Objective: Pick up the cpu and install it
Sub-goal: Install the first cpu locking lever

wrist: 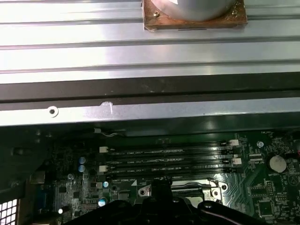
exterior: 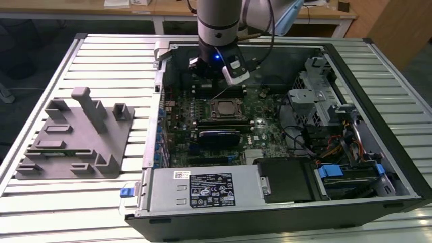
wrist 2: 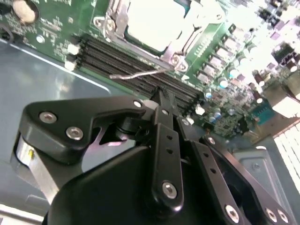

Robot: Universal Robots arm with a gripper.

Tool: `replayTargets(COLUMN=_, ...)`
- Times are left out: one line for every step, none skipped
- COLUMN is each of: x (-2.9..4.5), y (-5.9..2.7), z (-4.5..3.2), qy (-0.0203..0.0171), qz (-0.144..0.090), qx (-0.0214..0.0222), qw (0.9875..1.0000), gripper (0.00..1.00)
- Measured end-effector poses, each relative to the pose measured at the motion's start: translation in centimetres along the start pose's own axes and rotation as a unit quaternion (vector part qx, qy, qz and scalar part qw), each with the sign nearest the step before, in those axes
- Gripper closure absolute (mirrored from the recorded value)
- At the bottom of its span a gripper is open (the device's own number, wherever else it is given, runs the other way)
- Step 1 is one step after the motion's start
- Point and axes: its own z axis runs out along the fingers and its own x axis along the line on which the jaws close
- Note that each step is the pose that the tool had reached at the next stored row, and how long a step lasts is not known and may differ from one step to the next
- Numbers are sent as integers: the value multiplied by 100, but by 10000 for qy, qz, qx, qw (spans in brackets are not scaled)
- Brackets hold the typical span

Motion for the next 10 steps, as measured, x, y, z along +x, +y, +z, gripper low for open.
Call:
replayTargets(x=-1, y=0, z=0, qy=0, qz=0, qx=0, qw=10000, gripper=89)
replayTargets(x=-2, y=0, z=1, qy=0, qz=0, qx=0, qw=10000, gripper=89)
replayTargets(x=-3, y=0, z=0, qy=0, qz=0, qx=0, qw=10000, gripper=89)
replayTargets(x=-3, y=0, z=1, qy=0, qz=-1, qx=0, qw=10000, gripper=89)
replayTargets(x=-3, y=0, z=4, qy=-7, qz=-1, qx=0, qw=10000, gripper=89)
replayTargets(x=-3, y=-2, z=10, qy=-27, qz=-2, qx=-1, qw=10000, gripper=89)
replayTargets(x=-3, y=-3, z=15, qy=-57, qz=-3, qx=-3, qw=10000, gripper=89)
replayTargets(x=-2, y=-5, z=20, qy=-92, qz=-3, qx=-6, qw=10000, gripper=89)
replayTargets(x=-2, y=-6, z=24, qy=-125, qz=-3, qx=-8, qw=9999, gripper=89)
replayTargets(x=-2, y=-7, z=28, qy=-159, qz=-4, qx=-10, qw=9999, gripper=89)
